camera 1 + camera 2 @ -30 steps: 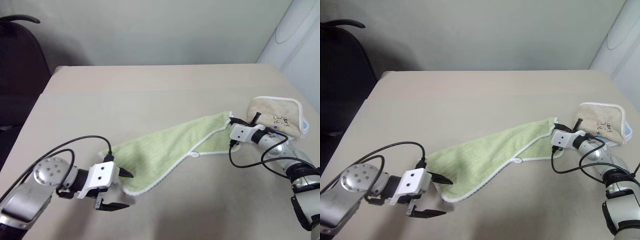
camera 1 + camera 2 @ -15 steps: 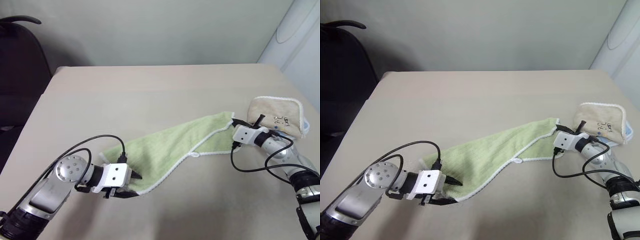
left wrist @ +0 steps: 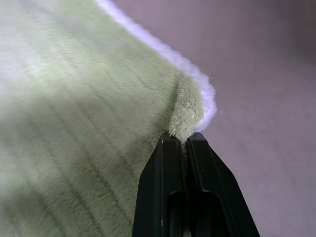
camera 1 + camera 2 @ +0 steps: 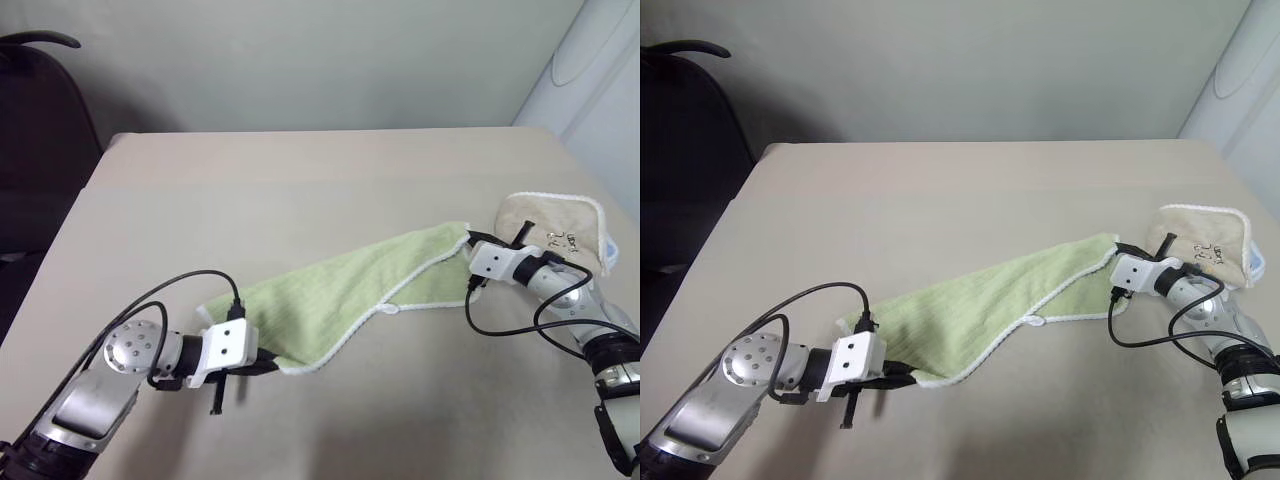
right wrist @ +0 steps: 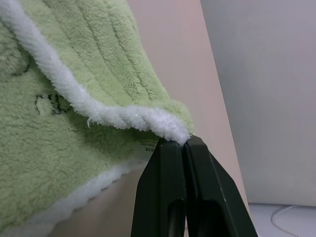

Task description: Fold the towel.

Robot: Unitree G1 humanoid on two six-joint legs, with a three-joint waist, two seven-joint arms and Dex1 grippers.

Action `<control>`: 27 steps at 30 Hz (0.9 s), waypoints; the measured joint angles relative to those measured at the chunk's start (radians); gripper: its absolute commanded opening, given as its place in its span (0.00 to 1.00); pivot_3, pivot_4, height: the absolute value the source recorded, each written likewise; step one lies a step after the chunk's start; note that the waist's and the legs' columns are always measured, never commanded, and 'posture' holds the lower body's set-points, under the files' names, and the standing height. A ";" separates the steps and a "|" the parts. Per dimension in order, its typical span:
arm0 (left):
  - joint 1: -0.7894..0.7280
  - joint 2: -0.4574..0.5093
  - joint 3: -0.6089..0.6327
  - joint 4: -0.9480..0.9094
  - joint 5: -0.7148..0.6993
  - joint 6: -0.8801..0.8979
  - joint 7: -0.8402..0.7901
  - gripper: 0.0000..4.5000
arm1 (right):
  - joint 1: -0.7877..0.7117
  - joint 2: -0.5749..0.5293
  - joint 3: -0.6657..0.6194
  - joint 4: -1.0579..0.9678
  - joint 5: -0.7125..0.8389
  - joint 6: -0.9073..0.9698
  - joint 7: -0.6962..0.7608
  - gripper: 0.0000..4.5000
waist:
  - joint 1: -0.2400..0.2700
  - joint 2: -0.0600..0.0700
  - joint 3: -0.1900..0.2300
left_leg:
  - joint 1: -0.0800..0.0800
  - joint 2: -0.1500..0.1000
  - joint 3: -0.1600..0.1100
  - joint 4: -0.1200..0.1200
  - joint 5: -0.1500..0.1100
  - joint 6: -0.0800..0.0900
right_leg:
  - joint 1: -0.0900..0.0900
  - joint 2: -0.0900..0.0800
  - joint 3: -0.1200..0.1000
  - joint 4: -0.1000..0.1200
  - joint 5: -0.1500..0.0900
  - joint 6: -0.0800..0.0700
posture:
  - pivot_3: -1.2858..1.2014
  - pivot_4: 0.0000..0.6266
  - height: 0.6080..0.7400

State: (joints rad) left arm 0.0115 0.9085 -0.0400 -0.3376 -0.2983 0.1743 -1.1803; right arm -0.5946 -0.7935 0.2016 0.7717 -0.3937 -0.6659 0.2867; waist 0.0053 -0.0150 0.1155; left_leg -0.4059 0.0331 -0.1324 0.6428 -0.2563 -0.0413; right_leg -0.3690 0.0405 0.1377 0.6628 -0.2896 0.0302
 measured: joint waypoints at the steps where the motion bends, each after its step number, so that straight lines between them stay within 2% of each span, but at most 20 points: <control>1: -0.003 -0.018 0.033 -0.017 -0.049 0.037 0.020 0.01 | -0.004 -0.002 -0.004 0.007 0.010 0.001 0.007 0.00 | 0.000 0.000 0.000 | 0.000 0.000 0.000 0.000 0.000 0.000 | 0.000 0.000 0.000 0.000 0.000 0.000 | 0.52 0.24 1.00; 4: -0.051 -0.070 0.139 -0.038 -0.192 0.149 0.094 0.01 | -0.012 -0.007 -0.039 0.015 0.057 0.019 0.035 0.00 | 0.001 0.000 0.000 | 0.000 0.000 0.000 0.000 0.000 0.000 | 0.000 0.000 0.000 0.000 0.000 0.000 | 0.52 0.24 1.00; 7: -0.209 -0.158 0.245 0.001 -0.292 0.237 0.249 0.01 | -0.053 -0.012 -0.084 0.041 0.117 0.059 0.071 0.00 | 0.002 0.001 0.000 | 0.001 0.000 0.001 0.001 0.001 -0.001 | 0.002 0.000 0.000 0.000 0.000 0.000 | 0.52 0.24 1.00; 11: -0.441 -0.258 0.284 0.142 -0.304 0.292 0.431 0.01 | -0.167 -0.017 -0.107 0.113 0.136 0.091 0.091 0.00 | -0.001 0.001 0.000 | 0.001 0.000 0.001 0.001 0.002 -0.001 | 0.001 0.000 0.000 0.000 0.000 0.000 | 0.52 0.24 1.00; 16: -0.742 -0.355 0.270 0.382 -0.259 0.262 0.538 0.01 | -0.379 -0.028 -0.101 0.249 0.111 0.099 0.090 0.00 | -0.001 0.002 0.001 | -0.003 -0.001 0.001 0.002 0.006 -0.006 | -0.003 -0.001 0.000 0.001 0.001 0.001 | 0.52 0.24 1.00; 21: -0.950 -0.358 0.272 0.577 -0.212 0.178 0.552 0.01 | -0.541 -0.077 -0.103 0.311 0.104 0.094 0.108 0.00 | -0.001 0.002 0.001 | -0.010 -0.001 0.001 0.002 0.012 -0.012 | -0.010 -0.001 0.000 0.000 0.002 0.002 | 0.52 0.24 1.00; 24: -0.958 -0.310 0.274 0.587 -0.207 0.159 0.511 0.01 | -0.553 -0.112 -0.132 0.306 0.151 0.086 0.189 0.00 | -0.002 0.002 0.001 | -0.012 -0.001 0.001 0.001 0.012 -0.013 | -0.012 -0.001 0.000 0.000 0.002 0.002 | 0.52 0.24 1.00; 27: -0.877 -0.242 0.302 0.537 -0.233 0.185 0.450 0.01 | -0.463 -0.138 -0.189 0.223 0.257 0.091 0.337 0.00 | -0.004 0.002 0.001 | -0.013 -0.001 0.001 0.000 0.013 -0.014 | -0.012 -0.001 0.000 0.000 0.002 0.002 | 0.52 0.24 1.00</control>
State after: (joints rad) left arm -0.8652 0.6663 0.2620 0.1995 -0.5308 0.3591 -0.7306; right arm -1.0577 -0.9316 0.0121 0.9951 -0.1366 -0.5745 0.6236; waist 0.0017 -0.0131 0.1165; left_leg -0.4185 0.0321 -0.1318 0.6431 -0.2432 -0.0549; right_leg -0.3810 0.0393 0.1379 0.6628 -0.2878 0.0320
